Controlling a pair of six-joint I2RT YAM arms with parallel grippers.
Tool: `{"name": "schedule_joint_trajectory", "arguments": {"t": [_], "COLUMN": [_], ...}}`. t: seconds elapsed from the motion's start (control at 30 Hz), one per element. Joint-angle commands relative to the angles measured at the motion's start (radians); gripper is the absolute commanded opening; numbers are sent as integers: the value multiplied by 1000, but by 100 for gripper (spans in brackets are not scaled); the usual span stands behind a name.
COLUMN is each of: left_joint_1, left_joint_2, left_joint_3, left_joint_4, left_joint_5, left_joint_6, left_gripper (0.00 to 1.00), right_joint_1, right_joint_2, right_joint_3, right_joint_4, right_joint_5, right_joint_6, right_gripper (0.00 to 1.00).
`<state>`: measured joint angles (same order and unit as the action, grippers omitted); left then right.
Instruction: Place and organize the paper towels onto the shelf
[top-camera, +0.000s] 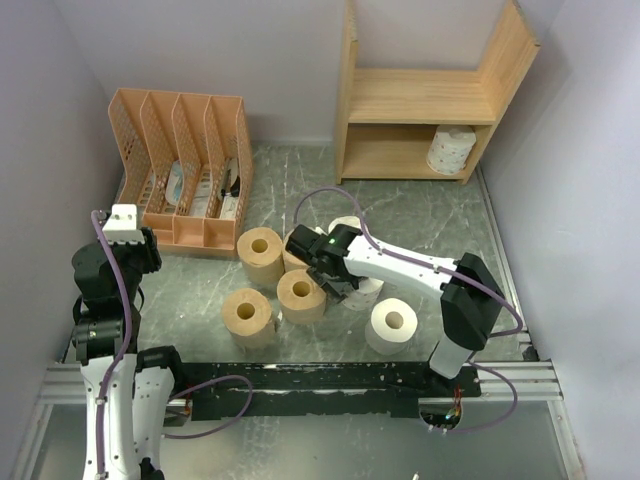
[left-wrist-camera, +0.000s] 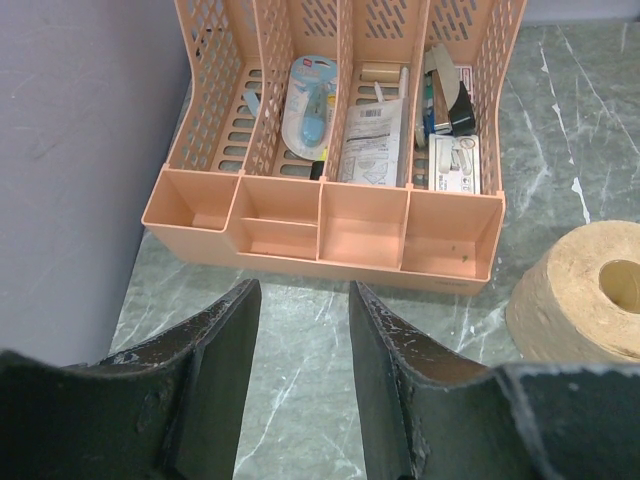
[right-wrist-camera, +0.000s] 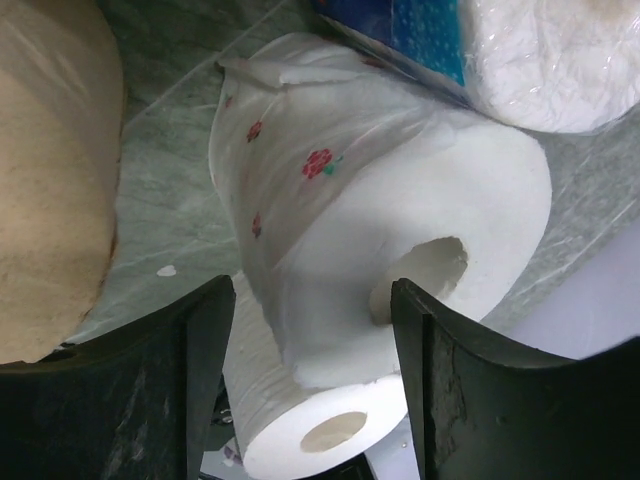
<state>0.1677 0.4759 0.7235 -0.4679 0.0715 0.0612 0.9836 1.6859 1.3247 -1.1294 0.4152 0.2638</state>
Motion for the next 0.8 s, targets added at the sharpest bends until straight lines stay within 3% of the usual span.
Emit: {"name": "schedule_joint_trajectory", "arguments": {"t": [0.0, 0.1, 0.13, 0.2, 0.23, 0.47, 0.63, 0.77], "left_joint_1": [5, 5, 6, 8, 8, 19, 37, 47], "left_joint_2": [-10, -10, -10, -10, -9, -4, 3, -2], "left_joint_3": [1, 2, 2, 1, 1, 1, 1, 1], "left_joint_4": [22, 23, 23, 22, 23, 21, 19, 21], "left_joint_5": [17, 17, 18, 19, 19, 27, 43, 53], "left_joint_6": [8, 8, 8, 8, 8, 8, 6, 6], "left_gripper": [52, 52, 52, 52, 52, 52, 52, 52], "right_joint_1": [-30, -46, -49, -49, -47, -45, -36, -41], "right_joint_2": [-37, -33, -32, -29, -31, -137, -215, -210], "right_joint_3": [-31, -44, -45, -37, -25, 93, 316, 469], "right_joint_4": [54, 69, 72, 66, 52, -7, -163, -237], "right_joint_5": [-9, -18, -19, -6, 14, 152, 224, 380], "right_joint_6": [-32, -42, -44, -43, -35, -38, -9, -41], "right_gripper": [63, 51, 42, 10, 0, 0, 0, 0]}}
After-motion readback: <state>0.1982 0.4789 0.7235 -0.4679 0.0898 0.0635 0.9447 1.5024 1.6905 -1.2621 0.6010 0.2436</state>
